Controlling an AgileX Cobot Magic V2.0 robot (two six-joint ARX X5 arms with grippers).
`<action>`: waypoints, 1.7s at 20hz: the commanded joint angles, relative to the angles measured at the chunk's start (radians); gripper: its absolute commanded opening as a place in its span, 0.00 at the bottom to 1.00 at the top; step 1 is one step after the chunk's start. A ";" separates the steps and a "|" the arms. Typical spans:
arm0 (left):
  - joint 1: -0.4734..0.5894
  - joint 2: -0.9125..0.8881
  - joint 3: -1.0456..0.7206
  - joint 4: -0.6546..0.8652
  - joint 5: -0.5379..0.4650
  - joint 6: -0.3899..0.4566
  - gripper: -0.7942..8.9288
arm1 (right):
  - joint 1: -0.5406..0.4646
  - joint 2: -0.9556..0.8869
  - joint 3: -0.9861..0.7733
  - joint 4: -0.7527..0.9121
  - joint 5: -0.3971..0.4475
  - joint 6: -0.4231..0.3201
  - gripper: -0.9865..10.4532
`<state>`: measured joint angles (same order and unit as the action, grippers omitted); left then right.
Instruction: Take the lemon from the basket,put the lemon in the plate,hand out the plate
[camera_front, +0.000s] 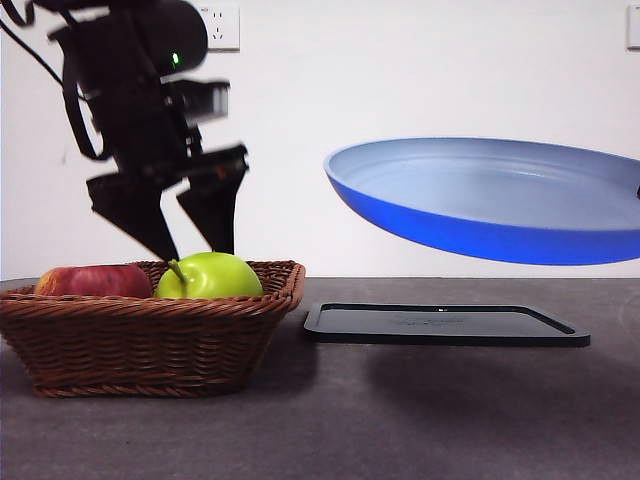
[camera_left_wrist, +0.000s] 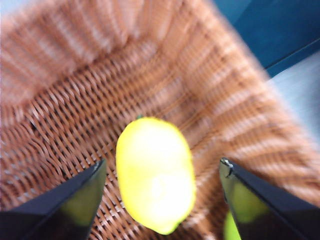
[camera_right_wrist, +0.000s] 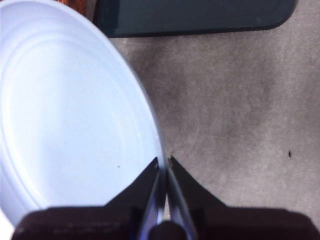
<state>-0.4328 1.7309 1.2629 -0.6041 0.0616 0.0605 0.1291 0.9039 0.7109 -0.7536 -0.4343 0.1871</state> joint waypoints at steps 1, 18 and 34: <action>-0.006 0.056 0.019 0.010 -0.008 0.015 0.48 | 0.002 0.005 0.012 0.012 -0.004 0.006 0.09; 0.006 -0.125 0.062 -0.012 -0.027 0.019 0.24 | 0.002 0.015 0.012 0.035 -0.002 0.016 0.09; -0.542 -0.146 0.086 0.068 0.009 -0.034 0.24 | 0.006 0.169 0.012 0.037 -0.012 0.051 0.09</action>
<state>-0.9634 1.5688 1.3350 -0.5457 0.0723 0.0257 0.1310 1.0649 0.7109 -0.7265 -0.4381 0.2287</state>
